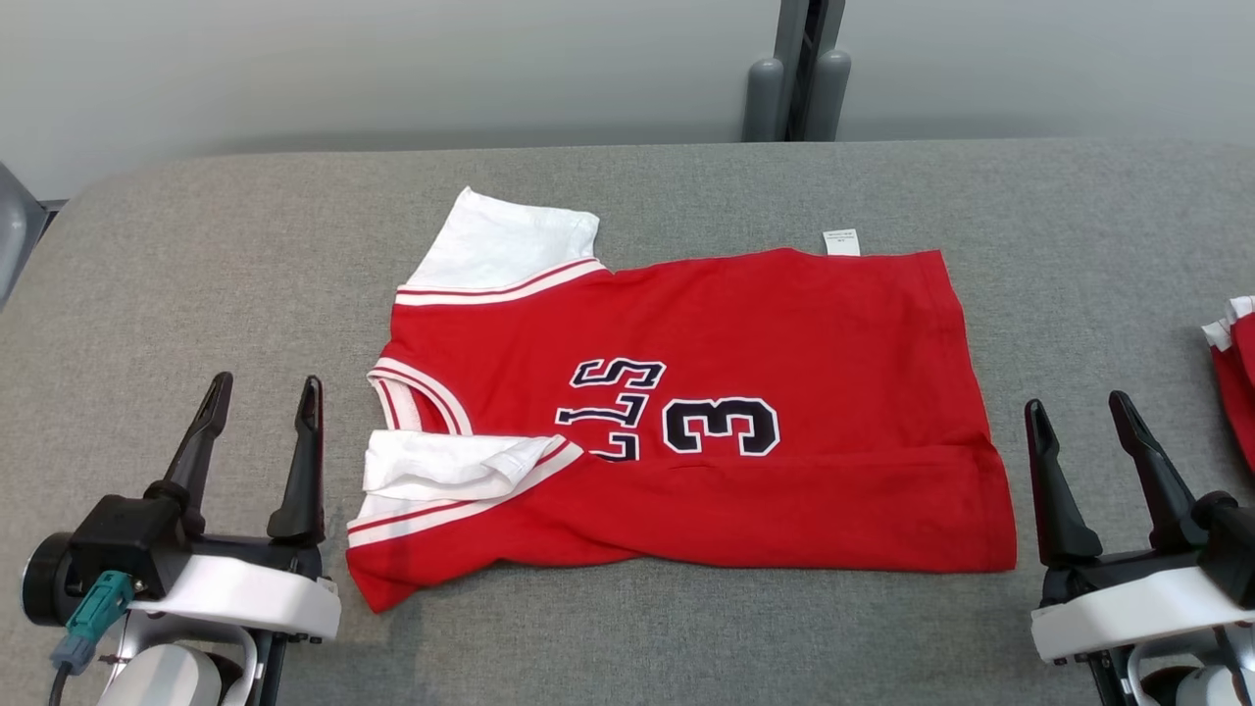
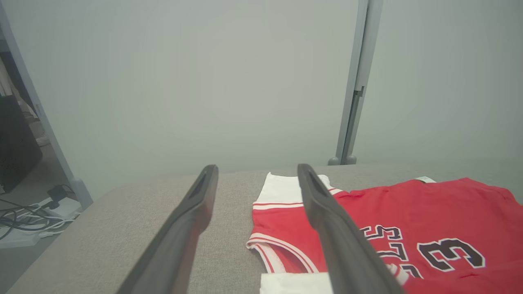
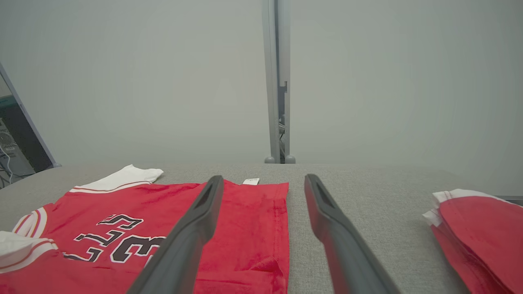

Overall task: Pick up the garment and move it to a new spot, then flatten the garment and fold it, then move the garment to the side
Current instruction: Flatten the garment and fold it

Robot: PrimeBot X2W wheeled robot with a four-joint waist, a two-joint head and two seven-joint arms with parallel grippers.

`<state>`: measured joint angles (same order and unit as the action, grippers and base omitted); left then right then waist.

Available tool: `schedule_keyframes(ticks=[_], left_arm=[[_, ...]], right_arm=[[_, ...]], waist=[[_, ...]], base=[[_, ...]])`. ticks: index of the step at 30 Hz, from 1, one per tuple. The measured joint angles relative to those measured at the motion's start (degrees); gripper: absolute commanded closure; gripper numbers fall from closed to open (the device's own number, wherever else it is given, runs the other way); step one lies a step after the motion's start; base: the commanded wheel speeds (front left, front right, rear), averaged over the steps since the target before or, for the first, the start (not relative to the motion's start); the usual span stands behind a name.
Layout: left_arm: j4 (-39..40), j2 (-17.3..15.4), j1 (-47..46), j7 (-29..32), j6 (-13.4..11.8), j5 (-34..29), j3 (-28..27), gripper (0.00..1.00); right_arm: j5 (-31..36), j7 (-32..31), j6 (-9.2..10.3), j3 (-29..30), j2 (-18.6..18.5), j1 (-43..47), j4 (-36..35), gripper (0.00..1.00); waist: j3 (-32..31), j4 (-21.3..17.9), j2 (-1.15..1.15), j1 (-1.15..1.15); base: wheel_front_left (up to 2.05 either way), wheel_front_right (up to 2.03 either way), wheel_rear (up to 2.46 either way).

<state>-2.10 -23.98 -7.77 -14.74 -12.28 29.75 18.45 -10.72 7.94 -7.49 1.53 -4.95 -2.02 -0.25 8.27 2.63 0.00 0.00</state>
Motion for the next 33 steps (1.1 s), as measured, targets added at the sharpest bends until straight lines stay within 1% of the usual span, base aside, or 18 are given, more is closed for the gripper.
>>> schedule_keyframes(ticks=[9,14,18,23,28,33], left_arm=[[-1.5,0.5,0.4,0.1,0.7,-0.4,0.7,0.0],[-4.0,1.4,2.2,2.3,1.7,0.8,2.5,0.0],[-7.7,3.2,3.9,3.4,3.1,3.1,3.8,0.0],[-12.4,5.3,4.0,3.6,5.2,6.3,4.0,0.0],[-16.5,6.2,3.3,4.9,7.6,9.1,3.9,0.0],[-19.0,7.0,1.8,8.3,10.0,12.9,3.6,0.0]], right_arm=[[-0.3,-0.8,0.0,0.0,0.4,0.0,0.8,0.0],[-0.4,-2.0,0.0,0.4,0.2,0.1,4.0,0.0],[-1.0,-2.2,0.0,0.3,0.3,0.4,8.9,0.0],[-2.0,-2.0,0.0,-0.2,0.5,-0.2,14.8,0.0],[-3.1,-2.1,0.0,-1.0,0.4,-2.1,18.7,0.0],[-5.0,-3.7,0.0,-2.3,0.3,-3.7,21.0,0.0]], waist=[[0.1,0.5,0.0,0.0],[1.3,0.5,0.0,0.0],[2.9,0.5,0.0,0.0],[4.9,0.8,0.0,0.0],[6.2,0.9,0.0,0.0],[6.9,0.8,0.0,0.0]], base=[[0.0,0.0,0.0],[0.0,0.0,0.0],[0.0,0.0,0.0],[0.0,0.0,0.0],[0.0,0.0,0.0],[0.0,0.0,0.0]])
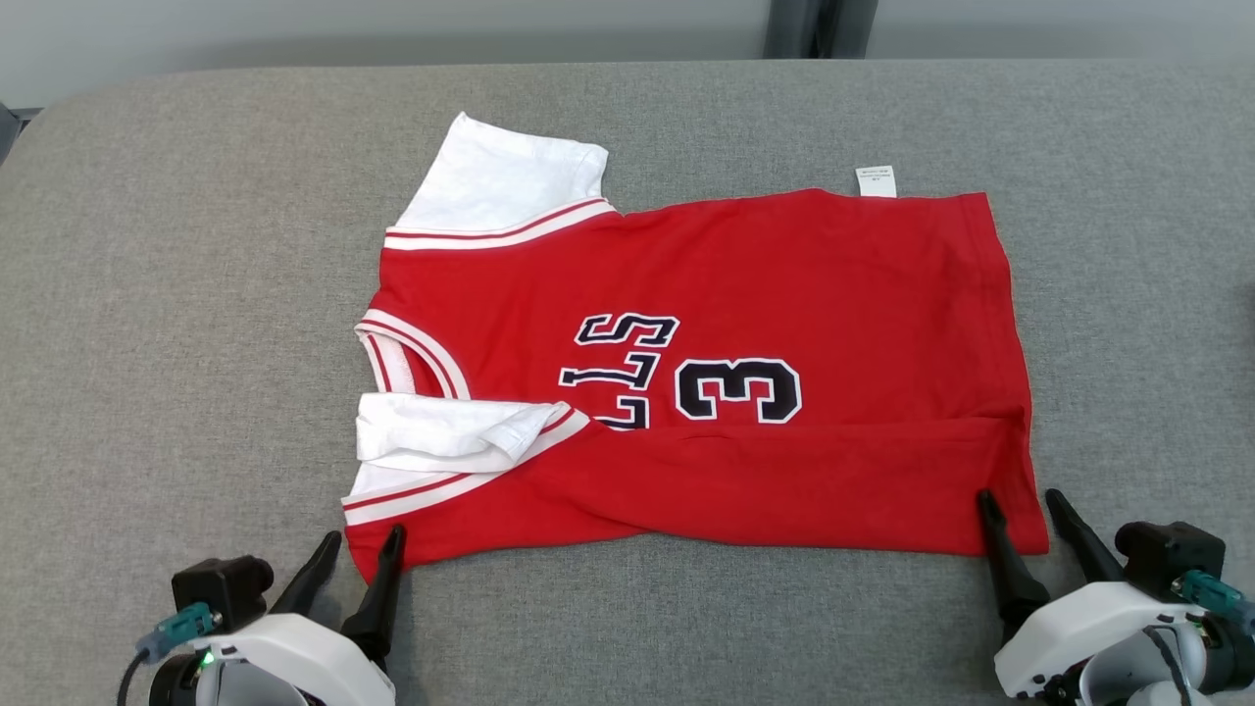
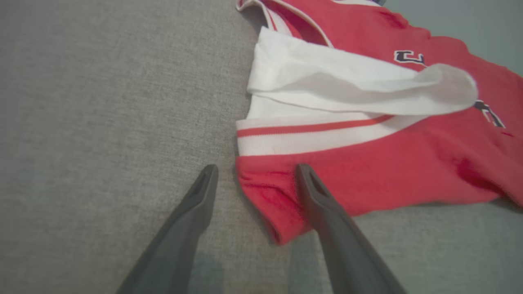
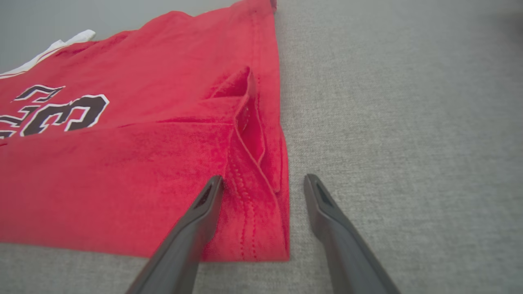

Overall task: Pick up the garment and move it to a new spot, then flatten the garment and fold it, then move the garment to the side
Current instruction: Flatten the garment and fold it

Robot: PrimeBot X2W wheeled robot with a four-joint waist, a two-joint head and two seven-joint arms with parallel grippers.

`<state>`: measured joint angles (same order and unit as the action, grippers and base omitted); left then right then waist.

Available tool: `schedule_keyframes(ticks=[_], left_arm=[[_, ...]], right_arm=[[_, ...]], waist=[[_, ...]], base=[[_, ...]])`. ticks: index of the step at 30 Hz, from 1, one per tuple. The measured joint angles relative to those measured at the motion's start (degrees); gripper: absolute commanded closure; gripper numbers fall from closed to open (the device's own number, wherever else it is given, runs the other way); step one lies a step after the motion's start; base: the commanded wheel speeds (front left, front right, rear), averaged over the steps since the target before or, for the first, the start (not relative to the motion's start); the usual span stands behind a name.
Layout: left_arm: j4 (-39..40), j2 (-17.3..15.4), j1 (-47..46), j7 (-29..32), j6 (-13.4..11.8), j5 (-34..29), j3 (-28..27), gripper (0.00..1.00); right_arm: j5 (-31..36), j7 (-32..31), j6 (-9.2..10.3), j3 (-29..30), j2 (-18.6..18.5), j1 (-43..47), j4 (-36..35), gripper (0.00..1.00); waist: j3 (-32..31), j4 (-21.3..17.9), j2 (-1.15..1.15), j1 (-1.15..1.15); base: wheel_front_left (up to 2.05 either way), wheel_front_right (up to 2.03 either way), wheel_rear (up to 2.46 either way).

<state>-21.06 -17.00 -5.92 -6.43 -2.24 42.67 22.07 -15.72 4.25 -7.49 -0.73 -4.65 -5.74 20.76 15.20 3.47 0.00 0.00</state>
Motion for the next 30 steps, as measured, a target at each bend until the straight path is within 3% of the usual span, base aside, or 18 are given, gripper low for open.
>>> schedule_keyframes(ticks=[1,3,4,5,6,7,8,11,18,22,27,28,29,30], left_arm=[[0.0,0.0,0.0,0.0,0.0,0.0,0.0,0.0],[-0.7,0.1,-0.7,2.0,1.1,1.4,0.0,0.0],[-1.0,0.2,-1.0,3.2,1.7,2.8,-0.2,0.02],[-1.3,0.1,-1.3,4.3,2.2,3.6,-0.3,0.26],[-1.5,0.0,-1.7,5.5,2.7,4.3,-0.3,0.63],[-1.7,-0.2,-2.0,6.6,3.2,4.9,-0.3,0.63],[-1.8,-0.4,-2.2,7.6,3.5,5.4,-0.3,1.0],[-1.6,-0.5,-2.5,10.1,4.4,6.9,-0.1,1.0],[4.7,-3.1,0.5,15.0,4.1,8.9,-0.2,1.0],[11.6,-6.6,5.4,17.6,1.8,9.8,-1.2,1.0],[15.6,-8.0,8.1,17.8,-0.7,9.2,-1.6,1.0],[16.0,-8.0,8.1,17.8,-0.9,9.1,-1.5,0.81],[16.2,-7.8,8.1,17.4,-1.4,8.7,-1.4,0.0],[16.3,-7.5,8.1,16.9,-2.0,8.0,-1.4,0.0]], right_arm=[[0.0,0.0,0.0,0.0,0.0,0.0,0.0,0.0],[-1.3,-0.3,0.0,-0.2,-0.2,-0.6,0.5,0.56],[-1.8,-0.7,0.0,-0.4,-0.4,-0.8,0.8,0.73],[-2.1,-0.7,0.0,-0.5,-0.6,-1.0,1.0,1.0],[-2.6,-0.7,0.0,-0.5,-0.7,-1.2,1.2,1.0],[-3.1,-0.8,0.0,-0.6,-0.8,-1.4,1.4,1.0],[-3.4,-1.0,-0.01,-0.9,-1.0,-1.4,1.3,1.0],[-4.2,-1.4,-0.02,-1.2,-1.1,-1.5,0.8,1.0],[-6.0,-4.2,-0.02,-0.1,-1.8,0.8,-5.0,1.0],[-6.0,-8.2,-0.02,1.9,-1.7,6.3,-10.9,1.0],[-5.8,-11.0,-0.02,4.1,-0.5,10.9,-14.7,1.0],[-5.7,-11.4,-0.02,4.3,-0.2,11.2,-15.0,0.95],[-5.7,-11.9,-0.02,4.4,0.0,11.3,-15.2,0.6],[-5.5,-11.9,-0.02,4.4,0.3,11.4,-15.3,0.0]], waist=[[0.0,0.0,0.0,0.0],[0.1,0.0,0.0,0.0],[0.1,0.0,0.0,0.0],[0.1,-0.1,0.0,0.0],[0.0,-0.1,0.0,0.0],[0.0,-0.1,0.0,0.0],[-0.1,-0.1,0.0,0.0],[-0.3,-0.2,0.0,0.0],[-1.5,-0.3,0.0,0.0],[-2.5,-0.1,0.0,0.0],[-2.8,0.1,0.0,0.0],[-2.8,0.1,0.0,0.0],[-2.8,0.0,0.0,0.0],[-2.9,-0.1,0.0,0.0]], base=[[0.0,0.0,0.0],[0.0,0.0,0.0],[0.0,0.0,0.0],[0.0,0.0,0.0],[0.0,0.0,0.0],[0.0,0.0,0.0],[0.0,0.0,0.0],[0.0,0.0,0.0],[0.0,0.0,0.0],[0.0,0.0,0.0],[0.0,0.0,0.0],[0.0,0.0,0.0],[0.0,0.0,0.0],[0.0,0.0,0.0]])
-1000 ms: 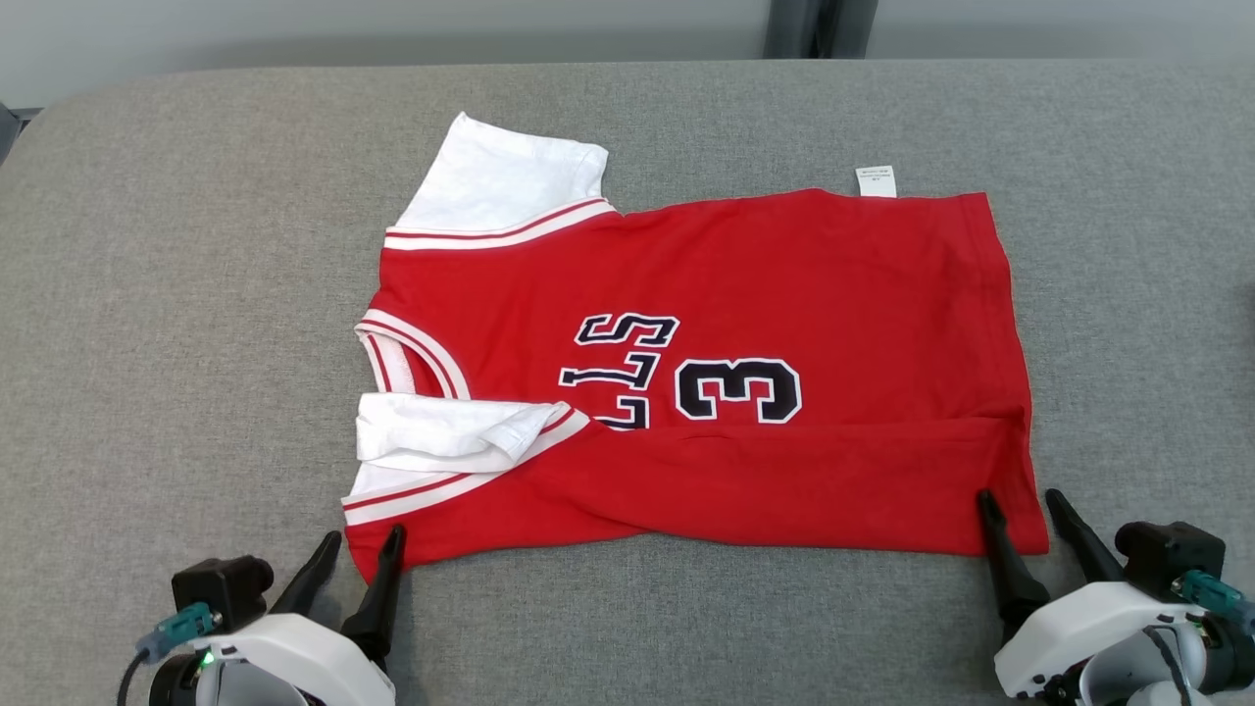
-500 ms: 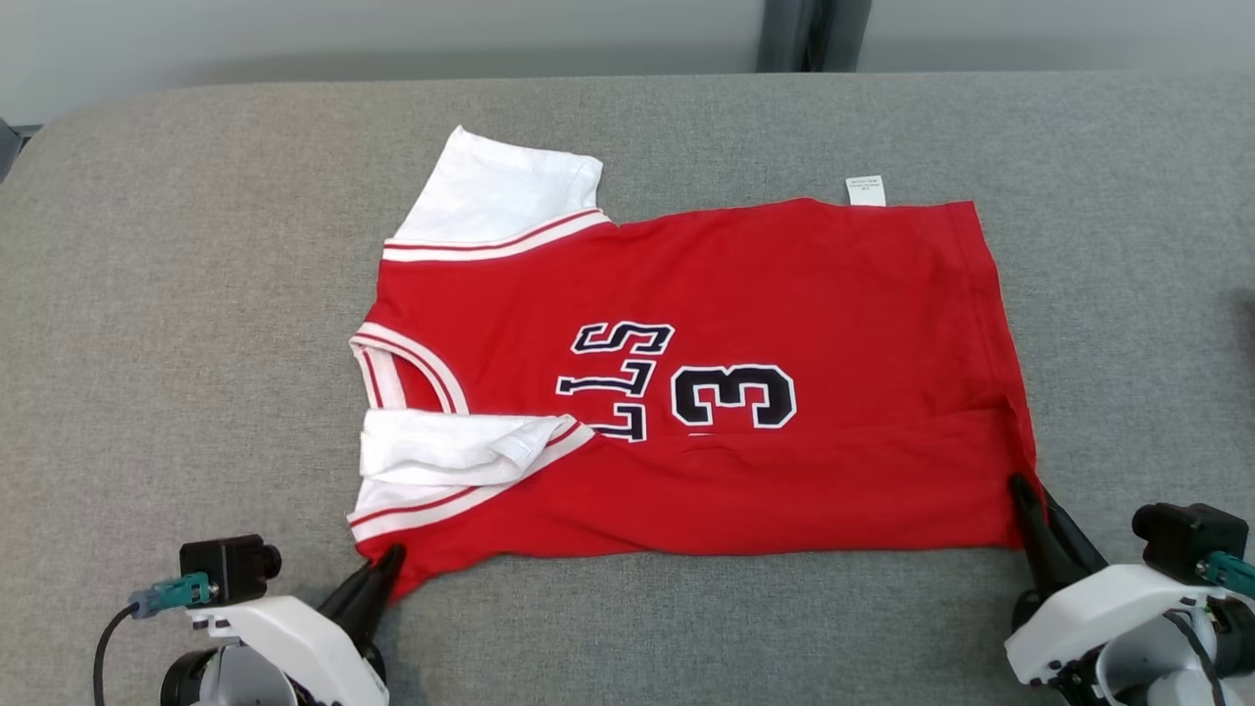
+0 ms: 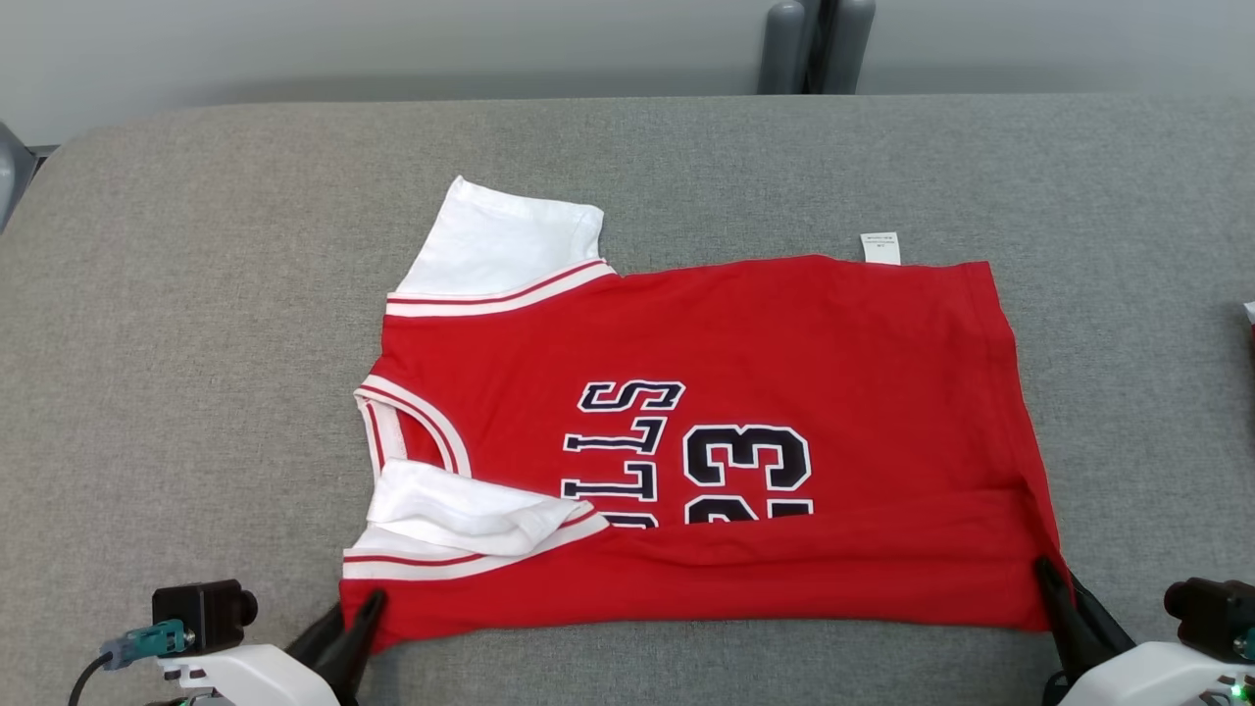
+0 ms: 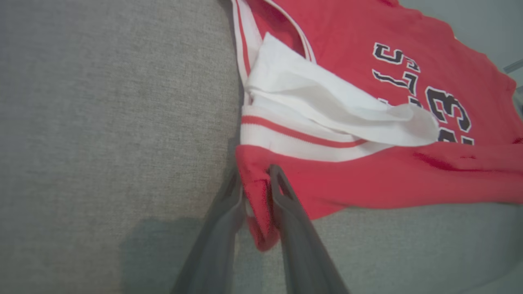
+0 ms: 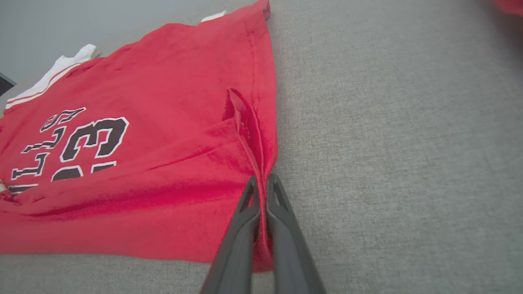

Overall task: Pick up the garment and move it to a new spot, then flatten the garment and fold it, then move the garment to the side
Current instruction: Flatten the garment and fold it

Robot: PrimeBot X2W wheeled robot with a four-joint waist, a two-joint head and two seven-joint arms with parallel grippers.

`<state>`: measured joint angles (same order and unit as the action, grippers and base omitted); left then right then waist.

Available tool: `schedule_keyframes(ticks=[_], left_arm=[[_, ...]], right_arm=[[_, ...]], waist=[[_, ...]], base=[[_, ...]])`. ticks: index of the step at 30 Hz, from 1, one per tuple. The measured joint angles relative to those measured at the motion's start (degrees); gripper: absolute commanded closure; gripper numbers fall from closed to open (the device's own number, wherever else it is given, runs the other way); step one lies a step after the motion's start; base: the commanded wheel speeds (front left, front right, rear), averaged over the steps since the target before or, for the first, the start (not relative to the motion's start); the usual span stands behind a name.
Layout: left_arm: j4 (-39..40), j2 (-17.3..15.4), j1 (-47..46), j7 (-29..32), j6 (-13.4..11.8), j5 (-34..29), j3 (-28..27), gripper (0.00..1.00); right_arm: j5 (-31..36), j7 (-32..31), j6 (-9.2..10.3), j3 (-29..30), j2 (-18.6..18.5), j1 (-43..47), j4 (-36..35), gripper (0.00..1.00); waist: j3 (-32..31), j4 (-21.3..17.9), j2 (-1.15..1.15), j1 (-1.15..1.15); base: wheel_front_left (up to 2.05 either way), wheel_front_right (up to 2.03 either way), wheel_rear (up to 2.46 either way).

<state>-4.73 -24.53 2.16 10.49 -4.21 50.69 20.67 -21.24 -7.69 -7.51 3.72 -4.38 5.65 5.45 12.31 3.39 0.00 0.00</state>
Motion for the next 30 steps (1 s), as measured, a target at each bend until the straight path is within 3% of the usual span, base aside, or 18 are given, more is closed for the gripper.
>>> schedule_keyframes(ticks=[7,15,20,30], left_arm=[[0.3,1.1,-2.4,-8.6,-4.5,-6.5,-1.4,0.0],[5.5,1.8,-6.9,-21.8,-8.6,-15.9,-3.2,0.0],[7.8,0.5,-8.7,-24.1,-10.1,-21.3,-3.6,0.0],[8.1,0.6,-9.2,-24.1,-10.2,-22.4,-2.3,0.0]], right_arm=[[1.5,3.7,0.01,1.3,0.8,-1.8,-1.9,0.0],[7.9,11.8,0.01,3.1,1.2,-5.6,-10.4,0.0],[10.4,11.8,0.01,2.5,1.3,-6.3,-13.1,0.0],[10.5,10.6,0.02,2.1,1.4,-6.8,-12.6,0.0]], waist=[[-0.6,-0.6,0.0,0.0],[-1.8,-0.5,0.0,0.0],[-2.7,-0.2,0.0,0.0],[-2.4,0.2,0.0,0.0]], base=[[0.0,0.0,0.0],[0.0,0.0,0.0],[0.0,0.0,0.0],[0.0,0.0,0.0]])
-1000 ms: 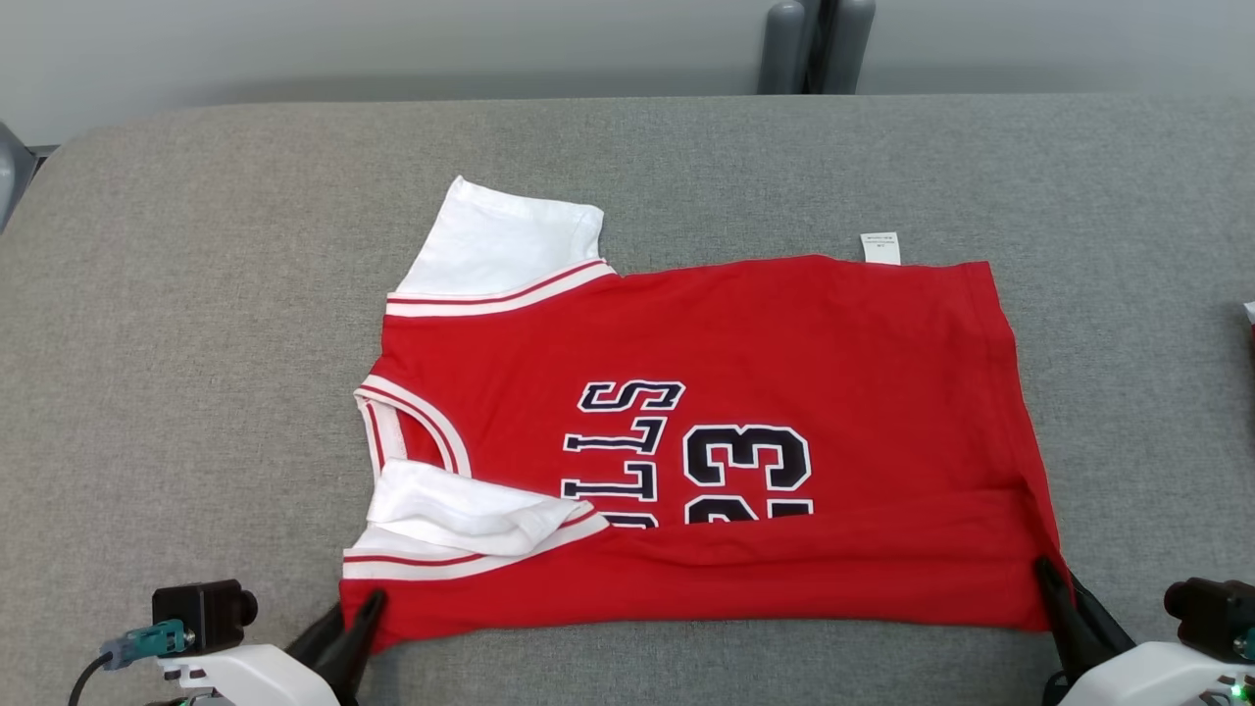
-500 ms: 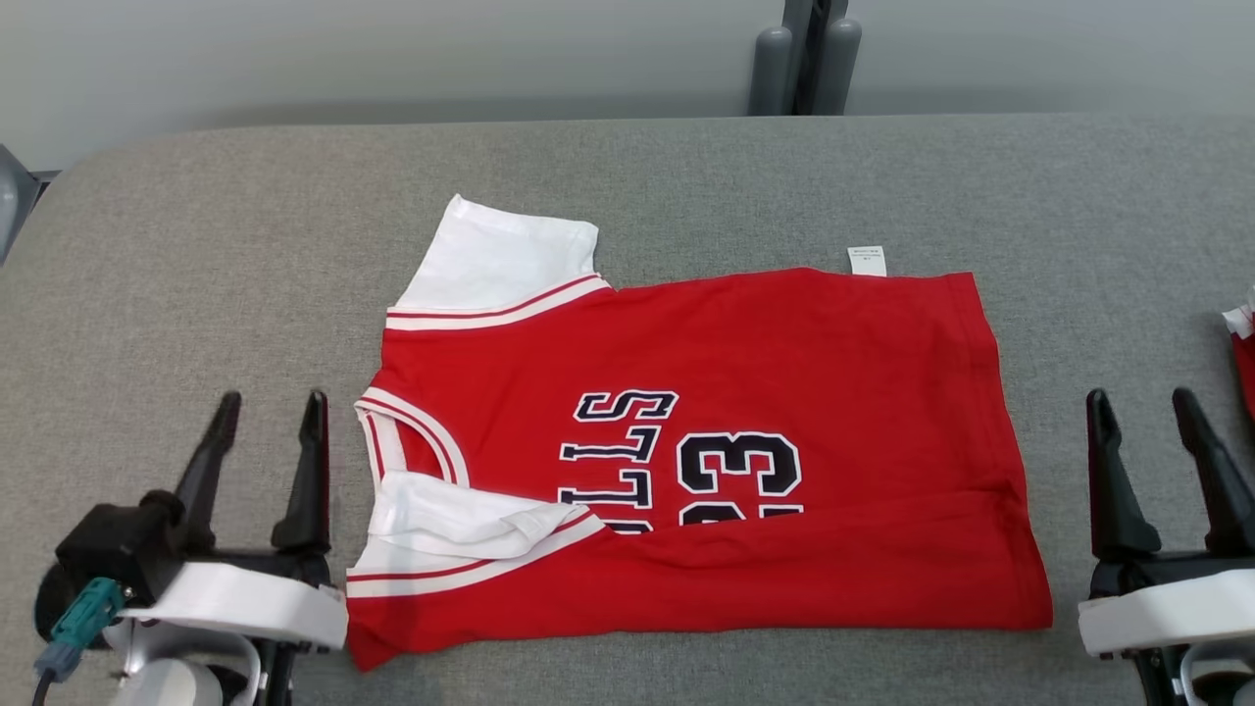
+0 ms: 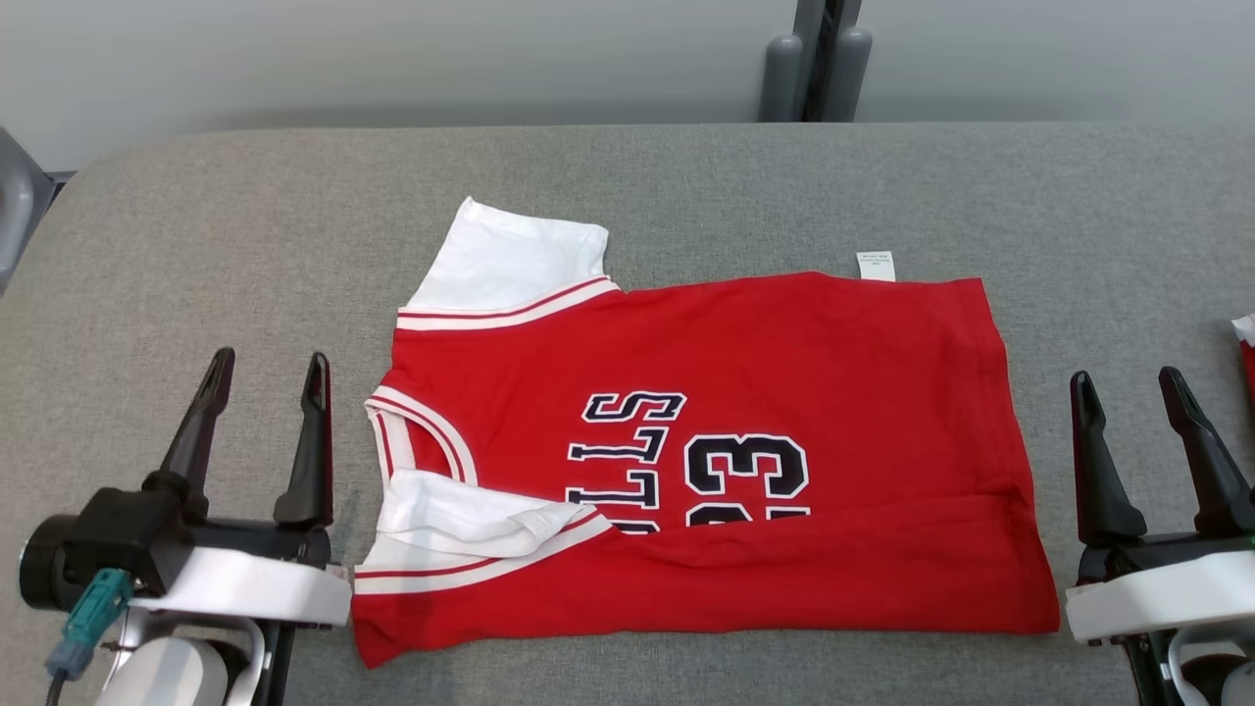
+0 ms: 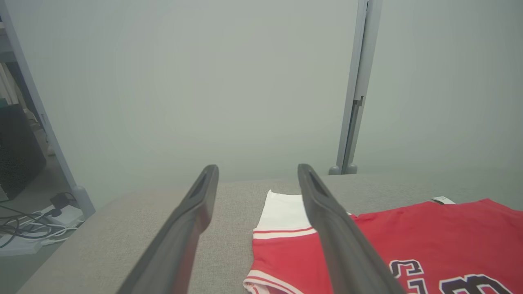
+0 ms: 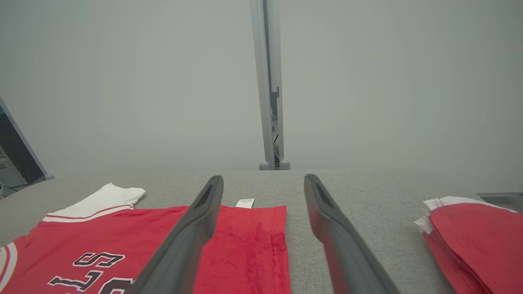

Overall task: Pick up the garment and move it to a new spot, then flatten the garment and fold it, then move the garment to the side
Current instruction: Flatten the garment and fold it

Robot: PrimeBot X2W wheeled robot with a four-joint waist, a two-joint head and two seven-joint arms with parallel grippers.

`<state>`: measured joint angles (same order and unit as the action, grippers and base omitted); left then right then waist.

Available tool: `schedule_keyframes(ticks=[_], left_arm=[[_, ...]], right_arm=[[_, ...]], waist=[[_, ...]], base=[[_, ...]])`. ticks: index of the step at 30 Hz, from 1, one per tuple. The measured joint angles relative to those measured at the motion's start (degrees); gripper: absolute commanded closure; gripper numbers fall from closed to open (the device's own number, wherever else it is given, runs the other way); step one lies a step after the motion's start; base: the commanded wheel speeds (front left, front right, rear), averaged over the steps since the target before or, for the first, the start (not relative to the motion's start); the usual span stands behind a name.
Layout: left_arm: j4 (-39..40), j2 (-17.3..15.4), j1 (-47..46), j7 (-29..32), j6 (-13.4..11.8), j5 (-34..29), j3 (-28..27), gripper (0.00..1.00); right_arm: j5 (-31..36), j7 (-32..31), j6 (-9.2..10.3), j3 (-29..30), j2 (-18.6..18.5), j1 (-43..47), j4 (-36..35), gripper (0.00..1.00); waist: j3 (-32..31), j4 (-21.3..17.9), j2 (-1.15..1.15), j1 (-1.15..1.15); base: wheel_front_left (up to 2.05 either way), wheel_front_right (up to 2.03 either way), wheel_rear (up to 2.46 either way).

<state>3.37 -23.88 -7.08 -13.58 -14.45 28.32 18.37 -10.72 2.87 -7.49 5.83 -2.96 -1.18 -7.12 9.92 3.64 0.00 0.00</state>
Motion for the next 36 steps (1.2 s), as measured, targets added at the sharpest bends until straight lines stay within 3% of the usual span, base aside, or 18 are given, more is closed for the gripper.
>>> schedule_keyframes(ticks=[6,11,18,22,29,36], left_arm=[[0.0,-0.1,-6.6,0.1,1.5,0.0,-0.2,0.0],[-6.5,-0.1,-19.3,2.7,6.8,1.0,0.7,0.0],[-24.9,0.5,-35.9,8.6,16.1,4.6,2.5,0.0],[-35.0,1.1,-42.9,11.0,19.4,5.7,3.8,0.0],[-49.3,0.8,-50.7,15.7,21.5,8.2,7.0,0.0],[-54.5,-1.1,-54.3,17.2,21.7,10.1,10.8,0.0]], right_arm=[[0.0,-0.7,-0.01,0.1,0.0,-2.0,-0.4,0.0],[-0.3,-1.0,-0.01,-0.7,0.0,-4.4,-0.4,0.0],[-0.8,-0.2,-0.01,-4.3,0.1,-8.9,1.1,0.0],[-1.4,0.8,-0.01,-5.9,0.1,-10.4,2.7,0.0],[-3.0,2.8,-0.01,-8.4,0.1,-12.2,5.4,0.0],[-4.0,4.1,-0.01,-9.1,0.1,-12.7,6.9,0.0]], waist=[[2.2,-0.2,0.0,0.0],[5.6,-1.0,0.0,0.0],[11.4,-3.8,0.0,0.0],[14.8,-5.9,0.0,0.0],[19.6,-10.1,0.0,0.0],[22.7,-13.0,0.0,0.0]], base=[[0.0,0.0,0.0],[0.0,0.0,0.0],[0.0,0.0,0.0],[0.0,0.0,0.0],[0.0,0.0,0.0],[0.0,0.0,0.0]])
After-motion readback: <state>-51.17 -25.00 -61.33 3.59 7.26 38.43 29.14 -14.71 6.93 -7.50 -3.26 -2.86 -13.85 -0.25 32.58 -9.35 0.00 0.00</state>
